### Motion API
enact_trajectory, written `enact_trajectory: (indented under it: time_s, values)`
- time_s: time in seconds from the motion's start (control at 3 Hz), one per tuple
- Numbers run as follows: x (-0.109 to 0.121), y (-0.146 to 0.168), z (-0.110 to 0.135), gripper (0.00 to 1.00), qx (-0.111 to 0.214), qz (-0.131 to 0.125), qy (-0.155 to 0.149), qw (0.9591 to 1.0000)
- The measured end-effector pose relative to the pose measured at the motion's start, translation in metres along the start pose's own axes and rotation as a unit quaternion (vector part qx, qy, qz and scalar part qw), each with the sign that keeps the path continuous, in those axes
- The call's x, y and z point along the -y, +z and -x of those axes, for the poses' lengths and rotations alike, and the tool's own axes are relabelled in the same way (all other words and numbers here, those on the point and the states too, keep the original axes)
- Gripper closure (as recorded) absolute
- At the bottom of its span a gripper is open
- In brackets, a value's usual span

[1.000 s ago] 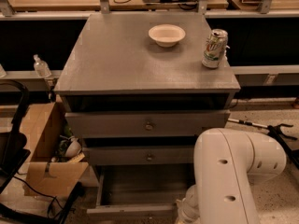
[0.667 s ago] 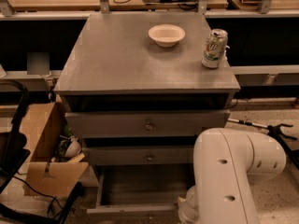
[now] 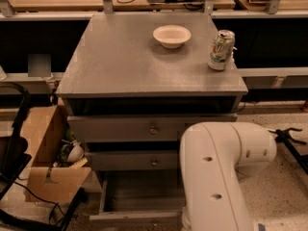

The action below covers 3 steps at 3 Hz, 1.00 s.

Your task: Open bottom drawer

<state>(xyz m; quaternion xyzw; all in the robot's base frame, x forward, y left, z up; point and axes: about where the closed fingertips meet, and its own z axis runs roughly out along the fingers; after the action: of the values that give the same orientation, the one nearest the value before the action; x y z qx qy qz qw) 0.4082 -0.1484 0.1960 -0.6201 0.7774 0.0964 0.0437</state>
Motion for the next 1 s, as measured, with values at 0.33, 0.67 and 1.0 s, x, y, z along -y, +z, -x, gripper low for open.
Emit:
enact_trajectory:
  time_s: [0.33,0.67,1.0]
  values:
    - [-0.026,-0.002,0.0,0.42,-0.034,0.035,0.008,0.9988]
    - [-0.04,0.002,-0.001,0.66,-0.049,0.062,0.009,0.9969]
    - [-0.042,0.002,-0.001,0.96,-0.05,0.066,0.008,0.9965]
